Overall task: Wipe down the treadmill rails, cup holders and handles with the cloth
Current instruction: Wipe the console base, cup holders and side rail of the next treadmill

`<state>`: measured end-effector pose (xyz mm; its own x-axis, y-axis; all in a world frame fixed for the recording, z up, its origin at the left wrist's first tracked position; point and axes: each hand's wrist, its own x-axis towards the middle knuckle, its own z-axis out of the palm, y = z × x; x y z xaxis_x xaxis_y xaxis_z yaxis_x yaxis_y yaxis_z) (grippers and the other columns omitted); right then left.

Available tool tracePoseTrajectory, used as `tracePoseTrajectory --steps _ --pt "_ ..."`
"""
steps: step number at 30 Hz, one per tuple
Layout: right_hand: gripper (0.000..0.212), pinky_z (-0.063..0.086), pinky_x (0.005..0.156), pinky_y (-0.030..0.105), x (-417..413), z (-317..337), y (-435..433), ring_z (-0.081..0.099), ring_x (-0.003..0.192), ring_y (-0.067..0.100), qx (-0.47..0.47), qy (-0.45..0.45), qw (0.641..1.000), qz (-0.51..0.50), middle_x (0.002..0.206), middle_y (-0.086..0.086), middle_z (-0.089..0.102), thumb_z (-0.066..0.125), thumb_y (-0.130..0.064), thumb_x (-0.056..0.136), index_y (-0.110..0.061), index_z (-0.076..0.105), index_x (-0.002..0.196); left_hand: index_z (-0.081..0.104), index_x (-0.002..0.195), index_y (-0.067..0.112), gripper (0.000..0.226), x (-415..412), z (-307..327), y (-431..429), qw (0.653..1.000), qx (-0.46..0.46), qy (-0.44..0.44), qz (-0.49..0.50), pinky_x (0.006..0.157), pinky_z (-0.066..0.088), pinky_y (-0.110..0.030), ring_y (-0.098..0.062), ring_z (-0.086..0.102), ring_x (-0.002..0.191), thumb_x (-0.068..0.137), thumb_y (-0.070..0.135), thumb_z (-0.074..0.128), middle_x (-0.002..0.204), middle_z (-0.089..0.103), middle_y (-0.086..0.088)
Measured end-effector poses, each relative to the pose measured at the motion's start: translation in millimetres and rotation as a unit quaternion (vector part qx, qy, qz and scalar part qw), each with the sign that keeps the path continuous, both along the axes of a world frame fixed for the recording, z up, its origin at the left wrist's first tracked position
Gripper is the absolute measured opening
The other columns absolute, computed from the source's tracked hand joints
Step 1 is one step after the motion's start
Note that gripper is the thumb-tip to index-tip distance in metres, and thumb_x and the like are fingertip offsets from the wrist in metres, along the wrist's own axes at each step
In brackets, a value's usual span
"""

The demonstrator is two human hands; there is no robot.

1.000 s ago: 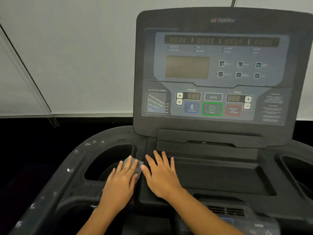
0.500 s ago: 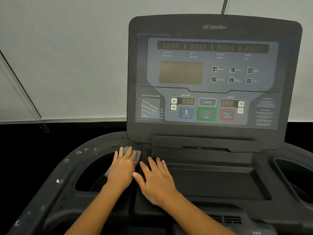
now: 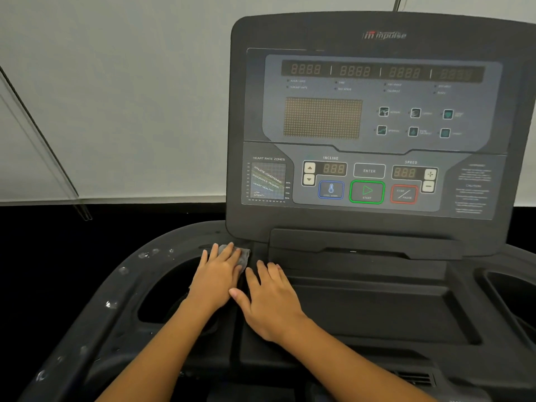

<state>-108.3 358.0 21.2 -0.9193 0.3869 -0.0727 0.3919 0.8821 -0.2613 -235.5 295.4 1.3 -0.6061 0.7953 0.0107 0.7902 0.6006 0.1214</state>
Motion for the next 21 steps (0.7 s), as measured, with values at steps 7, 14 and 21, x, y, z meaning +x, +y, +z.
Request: tracePoseTrajectory --steps 7,14,21 --pt "0.112 -0.002 0.117 0.038 2.9 -4.6 0.7 0.006 0.144 0.028 0.003 -0.003 1.000 0.011 0.156 0.015 0.009 -0.023 -0.068 0.060 -0.011 0.012 0.149 0.022 0.146 0.020 0.047 1.0 -3.3 -15.5 0.997 0.042 -0.011 -0.060 0.115 0.002 -0.036 -0.025 0.005 0.144 0.100 0.031 0.030 0.155 0.014 0.001" --pt "0.108 -0.003 0.116 0.036 4.1 -1.1 0.6 0.002 0.144 0.027 0.003 -0.016 1.000 0.014 0.157 0.014 0.002 -0.021 -0.066 0.060 -0.012 0.006 0.150 0.027 0.145 0.023 0.048 -24.7 3.2 3.5 0.999 0.019 0.029 -0.005 0.114 0.005 -0.044 -0.025 0.012 0.143 0.099 0.039 0.027 0.153 0.025 0.004" --pt "0.107 0.002 0.117 0.035 2.4 -1.0 0.0 0.007 0.143 0.025 -0.007 0.005 1.000 0.008 0.157 0.013 0.009 -0.019 -0.067 0.064 -0.012 0.015 0.149 0.037 0.141 0.018 0.044 -4.3 -5.8 -15.2 0.990 0.107 0.009 -0.095 0.113 0.002 -0.026 -0.024 0.015 0.142 0.098 0.027 0.040 0.151 0.029 -0.001"
